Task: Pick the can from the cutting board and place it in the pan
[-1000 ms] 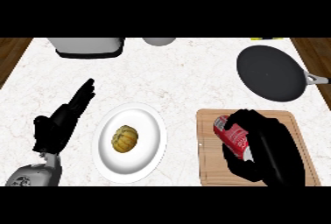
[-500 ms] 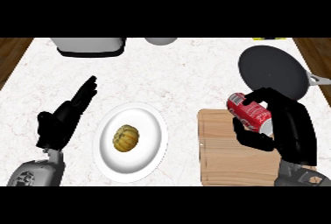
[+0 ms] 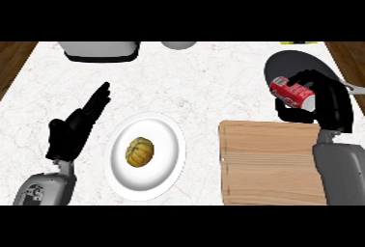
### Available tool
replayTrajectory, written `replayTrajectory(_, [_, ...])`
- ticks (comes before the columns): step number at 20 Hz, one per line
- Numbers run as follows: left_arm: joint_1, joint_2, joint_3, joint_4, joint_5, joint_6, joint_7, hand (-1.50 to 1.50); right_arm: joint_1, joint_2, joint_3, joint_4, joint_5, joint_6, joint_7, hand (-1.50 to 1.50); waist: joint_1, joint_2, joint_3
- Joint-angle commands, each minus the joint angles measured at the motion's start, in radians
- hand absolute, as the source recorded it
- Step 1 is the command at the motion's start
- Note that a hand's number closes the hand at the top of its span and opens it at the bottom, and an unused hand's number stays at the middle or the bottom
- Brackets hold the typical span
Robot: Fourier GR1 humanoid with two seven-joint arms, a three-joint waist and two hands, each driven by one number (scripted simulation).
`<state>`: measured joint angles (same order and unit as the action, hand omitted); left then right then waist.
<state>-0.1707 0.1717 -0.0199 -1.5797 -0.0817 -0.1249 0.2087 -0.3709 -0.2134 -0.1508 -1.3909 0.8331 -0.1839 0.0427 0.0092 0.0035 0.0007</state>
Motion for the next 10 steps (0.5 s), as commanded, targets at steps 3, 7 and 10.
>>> replayTrajectory(3, [-0.025,-0.039,-0.026,0.008,-0.03,0.026,0.013,0.0,-0.186,-0.072,-0.124,0.411,-0.005,-0.183,-0.164,1.5,0.011,0.005,0.001])
replayTrajectory(7, [0.018,0.009,0.015,-0.015,0.029,-0.048,0.002,0.0,-0.291,-0.124,-0.175,0.664,-0.051,-0.241,-0.313,1.5,0.016,0.004,0.001])
replayTrajectory(10, [-0.013,0.005,0.027,0.0,0.018,-0.028,-0.006,0.0,-0.402,-0.207,-0.231,0.826,-0.071,-0.235,-0.363,1.5,0.027,0.01,0.001])
